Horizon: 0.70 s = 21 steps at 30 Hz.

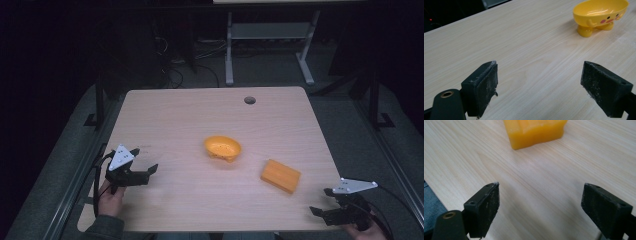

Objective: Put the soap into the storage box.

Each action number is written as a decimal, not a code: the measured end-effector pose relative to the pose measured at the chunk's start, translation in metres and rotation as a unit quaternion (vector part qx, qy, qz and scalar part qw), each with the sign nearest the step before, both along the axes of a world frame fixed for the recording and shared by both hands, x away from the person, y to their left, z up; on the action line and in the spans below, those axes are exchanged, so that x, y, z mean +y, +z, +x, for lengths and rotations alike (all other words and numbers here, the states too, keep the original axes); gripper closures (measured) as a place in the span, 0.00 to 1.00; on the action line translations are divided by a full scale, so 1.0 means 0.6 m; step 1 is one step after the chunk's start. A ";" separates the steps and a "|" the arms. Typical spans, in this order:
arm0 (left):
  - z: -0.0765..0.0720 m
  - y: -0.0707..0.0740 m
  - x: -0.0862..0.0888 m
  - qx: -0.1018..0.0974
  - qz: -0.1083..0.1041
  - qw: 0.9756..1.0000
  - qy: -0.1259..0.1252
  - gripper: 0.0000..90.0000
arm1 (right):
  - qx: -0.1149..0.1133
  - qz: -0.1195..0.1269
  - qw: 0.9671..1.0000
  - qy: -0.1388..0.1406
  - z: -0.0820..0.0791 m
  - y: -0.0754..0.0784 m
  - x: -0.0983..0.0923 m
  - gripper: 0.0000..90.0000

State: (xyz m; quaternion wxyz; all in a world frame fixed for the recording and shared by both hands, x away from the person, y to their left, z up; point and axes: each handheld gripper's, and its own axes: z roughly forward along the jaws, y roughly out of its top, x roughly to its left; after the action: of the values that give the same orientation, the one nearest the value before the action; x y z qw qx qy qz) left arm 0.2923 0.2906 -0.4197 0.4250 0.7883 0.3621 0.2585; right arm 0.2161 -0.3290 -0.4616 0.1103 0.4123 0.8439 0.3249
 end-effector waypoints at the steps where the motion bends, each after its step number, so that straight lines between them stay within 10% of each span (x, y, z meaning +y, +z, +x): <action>1: 0.000 0.000 0.000 0.000 -0.001 1.000 0.001 0.15 | -0.002 0.001 1.000 0.005 0.003 0.001 0.002 0.16; 21: 0.001 0.000 0.000 -0.001 0.001 1.000 -0.001 0.15 | 0.016 -0.028 0.998 0.051 0.056 0.046 0.041 0.16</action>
State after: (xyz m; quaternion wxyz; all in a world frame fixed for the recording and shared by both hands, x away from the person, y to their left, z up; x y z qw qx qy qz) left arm 0.2928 0.2905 -0.4197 0.4250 0.7887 0.3605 0.2596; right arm 0.2497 -0.3047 -0.4340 0.0915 0.3709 0.8743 0.2993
